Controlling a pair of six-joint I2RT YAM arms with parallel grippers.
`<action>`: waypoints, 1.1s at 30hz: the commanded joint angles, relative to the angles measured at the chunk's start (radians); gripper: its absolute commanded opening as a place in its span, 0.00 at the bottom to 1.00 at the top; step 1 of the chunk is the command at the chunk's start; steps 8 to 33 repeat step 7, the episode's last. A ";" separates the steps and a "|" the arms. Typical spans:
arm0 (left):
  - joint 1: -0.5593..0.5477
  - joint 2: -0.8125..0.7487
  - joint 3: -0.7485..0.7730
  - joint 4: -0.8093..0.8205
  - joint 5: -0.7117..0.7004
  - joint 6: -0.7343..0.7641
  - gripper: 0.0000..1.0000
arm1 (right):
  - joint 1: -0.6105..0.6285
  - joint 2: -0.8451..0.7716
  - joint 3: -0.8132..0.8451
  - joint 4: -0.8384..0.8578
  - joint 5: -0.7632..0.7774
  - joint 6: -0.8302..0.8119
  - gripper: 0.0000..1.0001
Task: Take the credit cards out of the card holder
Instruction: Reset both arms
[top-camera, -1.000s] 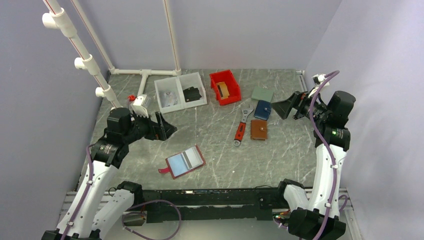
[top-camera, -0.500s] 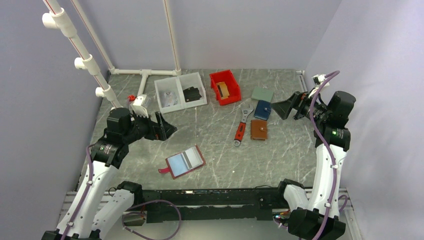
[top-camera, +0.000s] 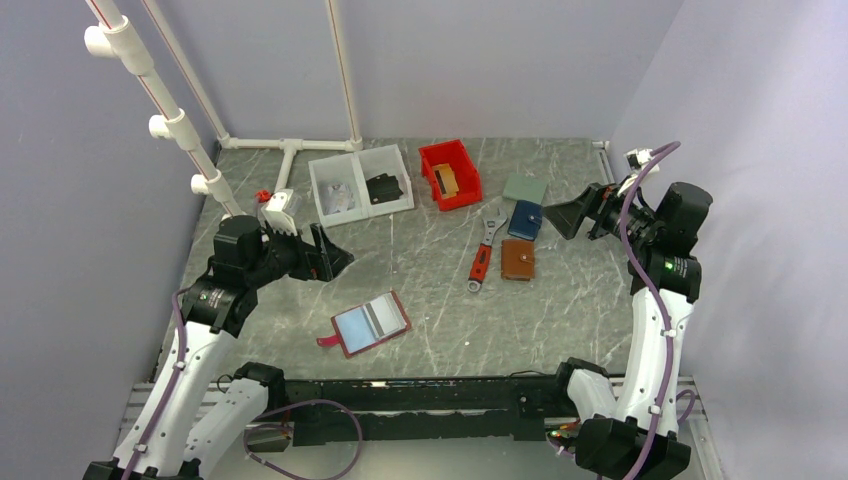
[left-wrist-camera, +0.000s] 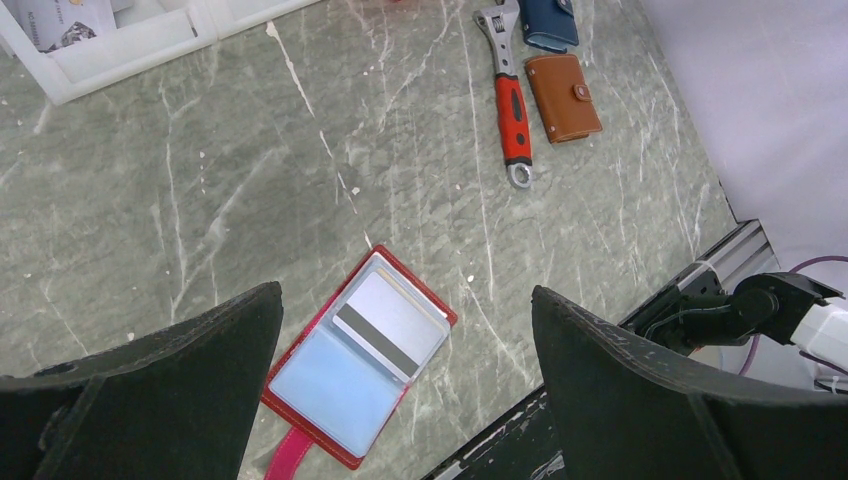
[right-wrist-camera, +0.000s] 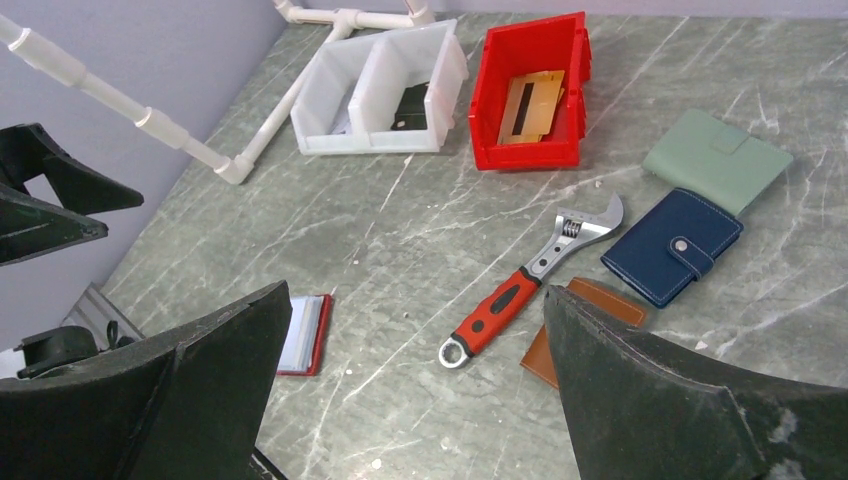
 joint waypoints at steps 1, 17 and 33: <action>0.007 -0.014 0.001 0.024 0.010 0.029 0.99 | -0.005 -0.015 0.032 0.010 -0.018 0.000 1.00; 0.007 -0.013 0.001 0.026 0.015 0.030 0.99 | -0.005 -0.012 0.020 0.020 -0.039 -0.041 1.00; 0.007 -0.013 0.001 0.026 0.015 0.030 0.99 | -0.005 -0.012 0.020 0.020 -0.039 -0.041 1.00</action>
